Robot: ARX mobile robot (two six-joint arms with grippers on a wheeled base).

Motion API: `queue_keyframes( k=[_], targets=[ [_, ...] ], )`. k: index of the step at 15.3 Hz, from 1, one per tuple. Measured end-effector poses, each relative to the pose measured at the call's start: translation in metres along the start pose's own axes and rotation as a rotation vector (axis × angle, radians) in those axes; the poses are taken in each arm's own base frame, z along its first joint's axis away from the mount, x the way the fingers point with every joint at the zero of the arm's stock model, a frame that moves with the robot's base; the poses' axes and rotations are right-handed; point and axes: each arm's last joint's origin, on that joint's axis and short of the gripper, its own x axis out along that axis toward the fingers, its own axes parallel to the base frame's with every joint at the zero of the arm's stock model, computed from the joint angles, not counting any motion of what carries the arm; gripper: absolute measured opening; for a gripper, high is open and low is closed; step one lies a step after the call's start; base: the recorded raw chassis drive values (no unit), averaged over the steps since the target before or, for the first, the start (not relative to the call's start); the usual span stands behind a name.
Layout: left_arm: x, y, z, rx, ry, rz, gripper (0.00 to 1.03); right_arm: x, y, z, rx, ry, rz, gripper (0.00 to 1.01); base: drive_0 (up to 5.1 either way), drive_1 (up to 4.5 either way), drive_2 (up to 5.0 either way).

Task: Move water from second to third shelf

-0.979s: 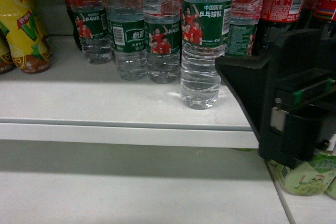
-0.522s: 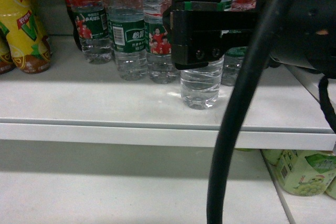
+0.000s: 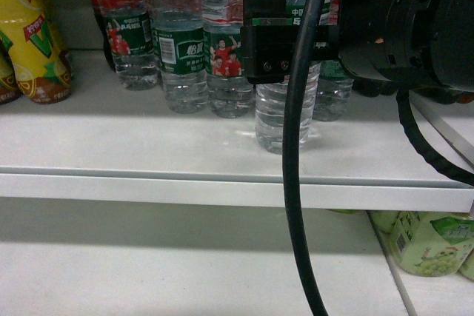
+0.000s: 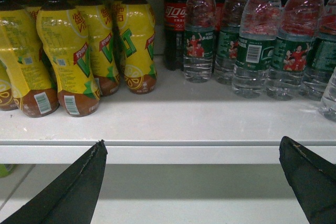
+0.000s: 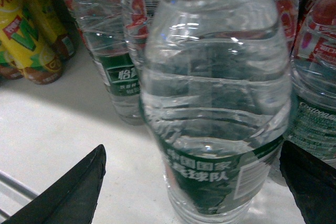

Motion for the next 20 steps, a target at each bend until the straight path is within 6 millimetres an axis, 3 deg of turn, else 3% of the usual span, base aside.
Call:
queue_keyframes(
  k=[3, 8, 16, 17, 18, 20],
  targets=[
    [0.0, 0.0, 0.0, 0.0, 0.0, 0.0, 0.98, 0.002, -0.004, 0.001, 0.006, -0.01, -0.023, 0.98, 0.0, 0.0, 0.0],
    [0.0, 0.0, 0.0, 0.0, 0.0, 0.0, 0.98, 0.023, -0.01, -0.003, 0.054, 0.015, -0.061, 0.98, 0.0, 0.0, 0.0],
    [0.0, 0.0, 0.0, 0.0, 0.0, 0.0, 0.98, 0.042, -0.004, 0.004, 0.07, -0.002, -0.097, 0.98, 0.0, 0.0, 0.0],
    [0.0, 0.0, 0.0, 0.0, 0.0, 0.0, 0.98, 0.043, -0.002, 0.004, 0.069, -0.001, -0.1, 0.92, 0.0, 0.0, 0.0],
    [0.0, 0.0, 0.0, 0.0, 0.0, 0.0, 0.98, 0.043, 0.001, 0.004, 0.067, -0.003, -0.093, 0.78, 0.0, 0.0, 0.0],
    [0.0, 0.0, 0.0, 0.0, 0.0, 0.0, 0.98, 0.039, 0.002, 0.002, 0.056, -0.005, -0.095, 0.61, 0.0, 0.0, 0.0]
  ],
)
